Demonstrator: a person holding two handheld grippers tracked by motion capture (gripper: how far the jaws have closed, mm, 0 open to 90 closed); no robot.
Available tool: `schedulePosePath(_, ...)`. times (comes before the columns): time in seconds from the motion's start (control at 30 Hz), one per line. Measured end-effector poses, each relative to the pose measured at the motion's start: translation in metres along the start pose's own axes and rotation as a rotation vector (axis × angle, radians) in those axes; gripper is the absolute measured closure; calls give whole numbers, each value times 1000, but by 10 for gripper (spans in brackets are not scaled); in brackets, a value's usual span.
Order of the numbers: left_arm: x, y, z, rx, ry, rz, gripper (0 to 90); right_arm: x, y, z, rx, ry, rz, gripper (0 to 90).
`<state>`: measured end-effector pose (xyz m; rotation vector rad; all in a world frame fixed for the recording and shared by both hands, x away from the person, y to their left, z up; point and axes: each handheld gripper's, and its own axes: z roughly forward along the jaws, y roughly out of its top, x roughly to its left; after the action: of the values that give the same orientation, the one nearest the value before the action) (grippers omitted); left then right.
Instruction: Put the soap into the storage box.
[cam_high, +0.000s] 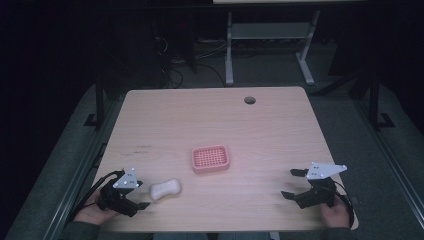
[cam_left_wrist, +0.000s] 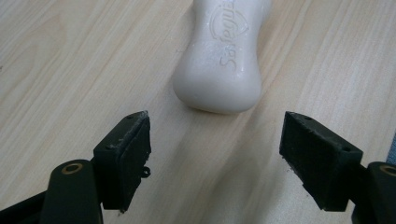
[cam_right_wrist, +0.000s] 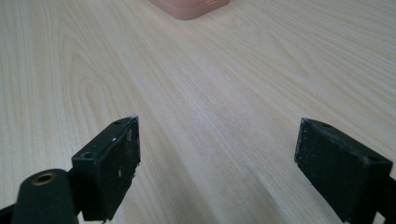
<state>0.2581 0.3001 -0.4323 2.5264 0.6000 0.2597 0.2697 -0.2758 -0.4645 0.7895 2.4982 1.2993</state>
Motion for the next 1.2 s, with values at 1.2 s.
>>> schedulePosePath(1.2, -4, 7, 5, 3, -15, 14, 243, 0, 0, 0, 3, -3, -3, 135)
